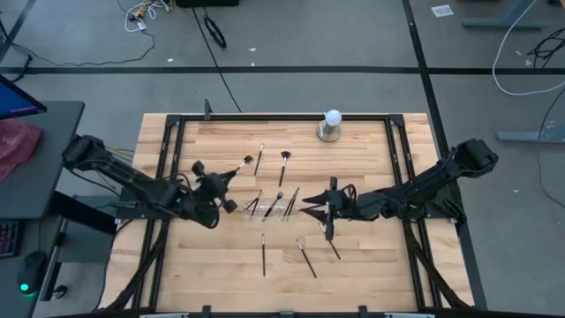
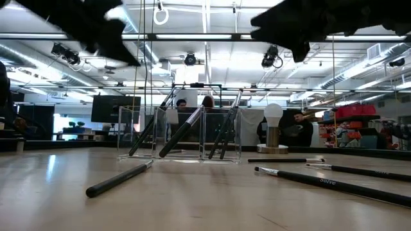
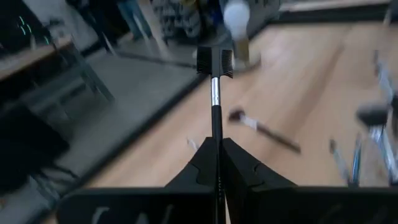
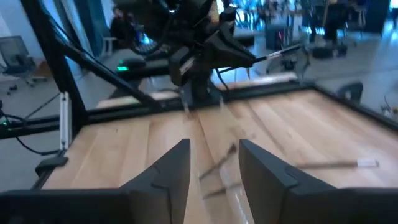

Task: Put items in baskets/containers
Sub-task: Put the brow brush into the transparent organizer

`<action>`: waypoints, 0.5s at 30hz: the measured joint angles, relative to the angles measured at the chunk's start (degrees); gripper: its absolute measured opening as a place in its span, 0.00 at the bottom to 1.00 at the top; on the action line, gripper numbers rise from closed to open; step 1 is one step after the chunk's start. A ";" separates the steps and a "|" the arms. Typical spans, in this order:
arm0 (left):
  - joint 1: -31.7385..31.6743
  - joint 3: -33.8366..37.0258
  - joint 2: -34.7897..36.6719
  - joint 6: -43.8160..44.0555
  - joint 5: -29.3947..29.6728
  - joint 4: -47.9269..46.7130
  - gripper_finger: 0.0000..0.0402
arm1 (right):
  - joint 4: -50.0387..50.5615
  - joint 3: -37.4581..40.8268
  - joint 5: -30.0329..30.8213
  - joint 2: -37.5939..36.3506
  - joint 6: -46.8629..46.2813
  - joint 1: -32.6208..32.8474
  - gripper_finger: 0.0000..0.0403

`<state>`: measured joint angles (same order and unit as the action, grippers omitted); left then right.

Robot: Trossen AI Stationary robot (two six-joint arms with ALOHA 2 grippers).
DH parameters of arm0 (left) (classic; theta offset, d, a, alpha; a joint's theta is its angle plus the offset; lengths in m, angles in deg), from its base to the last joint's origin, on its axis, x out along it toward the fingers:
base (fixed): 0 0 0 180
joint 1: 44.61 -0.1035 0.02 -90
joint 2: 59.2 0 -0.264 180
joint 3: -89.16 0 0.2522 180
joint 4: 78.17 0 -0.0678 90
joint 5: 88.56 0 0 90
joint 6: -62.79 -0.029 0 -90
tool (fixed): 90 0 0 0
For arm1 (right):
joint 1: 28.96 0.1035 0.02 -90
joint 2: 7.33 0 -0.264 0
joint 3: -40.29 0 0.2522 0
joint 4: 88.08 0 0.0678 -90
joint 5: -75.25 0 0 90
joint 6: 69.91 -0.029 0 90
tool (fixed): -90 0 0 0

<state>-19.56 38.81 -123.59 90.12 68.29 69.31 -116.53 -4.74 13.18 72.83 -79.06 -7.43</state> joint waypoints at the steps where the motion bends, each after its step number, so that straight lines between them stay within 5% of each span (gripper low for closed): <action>1: -0.29 -1.41 0.01 -3.48 0.04 1.24 0.02 | -0.92 0.00 -0.46 0.00 0.87 -0.14 0.34; 7: -0.68 -3.03 -1.19 -19.91 -10.55 18.30 0.02 | -4.61 0.00 -0.55 1.50 3.69 -1.49 0.34; 15: -2.91 -1.60 -8.51 -25.24 -26.50 36.99 0.02 | -11.45 -3.57 -2.51 11.34 6.68 -4.02 0.40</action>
<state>-22.47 37.21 -132.10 64.88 41.79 106.29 -127.98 -8.31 10.66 84.16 -72.38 -11.46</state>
